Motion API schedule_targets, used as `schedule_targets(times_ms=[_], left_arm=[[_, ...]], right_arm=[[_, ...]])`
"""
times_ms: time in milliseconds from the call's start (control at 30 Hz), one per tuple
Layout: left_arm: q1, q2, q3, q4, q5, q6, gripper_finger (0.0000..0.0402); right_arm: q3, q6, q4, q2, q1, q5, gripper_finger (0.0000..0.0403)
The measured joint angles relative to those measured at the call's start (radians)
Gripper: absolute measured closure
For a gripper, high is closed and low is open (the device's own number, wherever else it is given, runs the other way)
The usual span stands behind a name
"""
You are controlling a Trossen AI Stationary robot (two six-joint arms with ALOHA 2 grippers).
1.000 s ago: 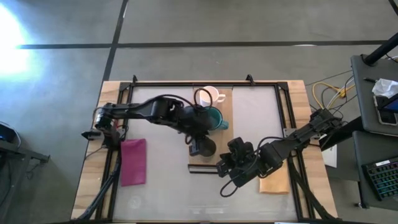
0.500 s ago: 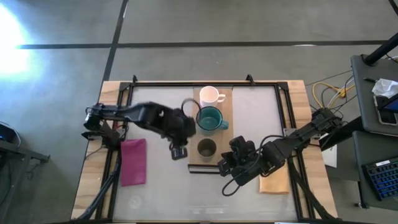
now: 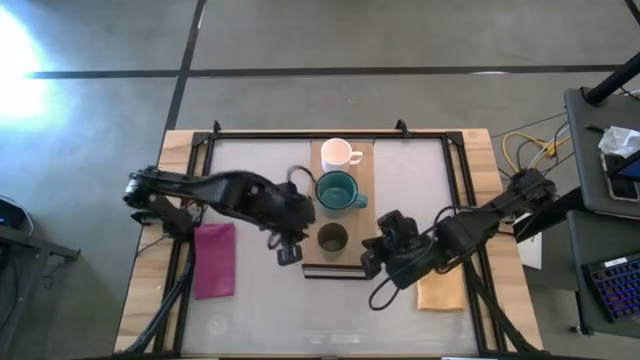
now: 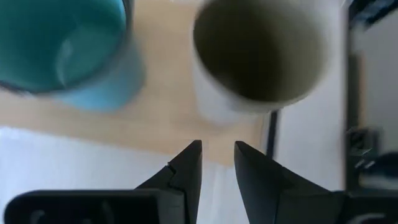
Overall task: Stack small to large cups/mugs on shelf
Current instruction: Return to Home Position
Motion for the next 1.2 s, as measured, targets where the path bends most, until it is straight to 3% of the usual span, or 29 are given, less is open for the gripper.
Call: schedule_targets(times_ms=[100, 267, 333, 400, 567, 633, 800, 1033, 1133, 1200], left_arm=[[0.0, -0.07, -0.001, 0.089, -0.037, -0.003, 0.0322], [0.002, -0.171, -0.006, 0.234, -0.061, -0.017, 0.0322], [0.002, -0.209, -0.006, 0.294, -0.06, -0.082, 0.0322], [-0.001, -0.236, -0.006, 0.349, -0.016, -0.098, 0.0322], [-0.036, -0.289, -0.051, 0.536, 0.164, 0.035, 0.0322], [-0.056, -0.311, -0.095, 0.618, 0.171, 0.034, 0.0322], [-0.112, -0.363, -0.332, 0.968, 0.162, 0.04, 0.0322], [-0.094, -0.514, -0.688, 1.34, 0.156, 0.024, 0.0322], [-0.061, -0.63, -0.78, 1.333, 0.145, 0.047, 0.0322], [-0.035, -0.71, -0.829, 1.291, 0.101, 0.058, 0.0322]], right_arm=[[0.0, -0.021, 0.0, -0.059, 0.0, -0.011, 0.0394], [0.0, 0.071, 0.0, -0.181, 0.002, -0.181, 0.0394], [0.0, 0.117, 0.015, -0.219, 0.019, -0.158, 0.0394], [0.0, -0.062, 0.104, -0.248, 0.051, -0.081, 0.0394], [0.0, -0.657, 0.54, -0.261, 0.131, -0.094, 0.0394], [-0.001, -0.825, 0.703, -0.252, 0.142, -0.191, 0.0394], [-0.057, -1.099, 1.035, -0.195, 0.118, -0.588, 0.0394], [-0.212, -1.076, 1.091, -0.257, -0.038, -0.752, 0.0394], [-0.299, -1.05, 1.084, -0.353, -0.125, -0.859, 0.0394], [-0.357, -1.042, 1.084, -0.44, -0.177, -0.873, 0.0394]])
